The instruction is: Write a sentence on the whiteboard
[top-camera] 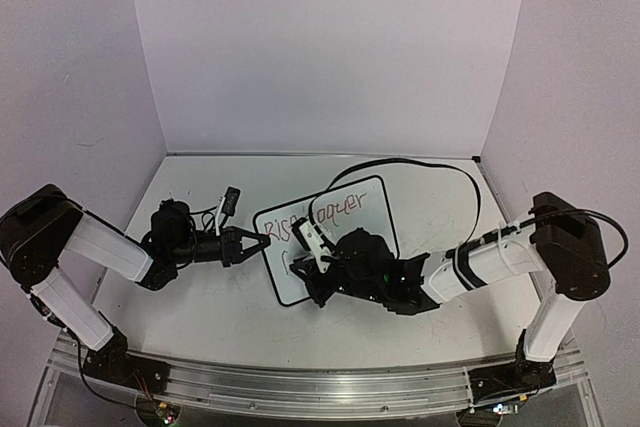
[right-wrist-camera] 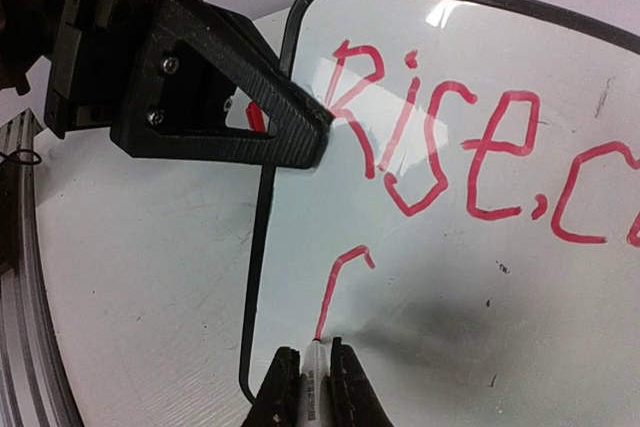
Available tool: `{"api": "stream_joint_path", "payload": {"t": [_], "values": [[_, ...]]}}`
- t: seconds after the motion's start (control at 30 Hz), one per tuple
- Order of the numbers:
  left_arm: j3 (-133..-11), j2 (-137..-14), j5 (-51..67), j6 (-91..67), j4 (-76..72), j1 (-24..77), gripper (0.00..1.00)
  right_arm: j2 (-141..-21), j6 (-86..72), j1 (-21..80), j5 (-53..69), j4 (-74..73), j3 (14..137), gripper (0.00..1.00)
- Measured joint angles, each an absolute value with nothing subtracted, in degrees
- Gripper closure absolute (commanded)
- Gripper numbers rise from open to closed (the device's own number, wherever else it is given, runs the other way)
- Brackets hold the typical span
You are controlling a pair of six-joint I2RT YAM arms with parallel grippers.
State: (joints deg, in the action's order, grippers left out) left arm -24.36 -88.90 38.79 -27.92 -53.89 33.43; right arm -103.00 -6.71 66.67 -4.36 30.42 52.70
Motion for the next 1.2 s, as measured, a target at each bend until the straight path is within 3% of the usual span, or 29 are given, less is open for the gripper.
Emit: {"api": "stream_joint_path", "payload": {"t": [1.2], "values": [[-24.35, -88.43, 38.76, -27.64, -53.03, 33.43, 1.00, -102.32, -7.00, 67.36, -4.95, 31.87, 54.74, 1.00]]}}
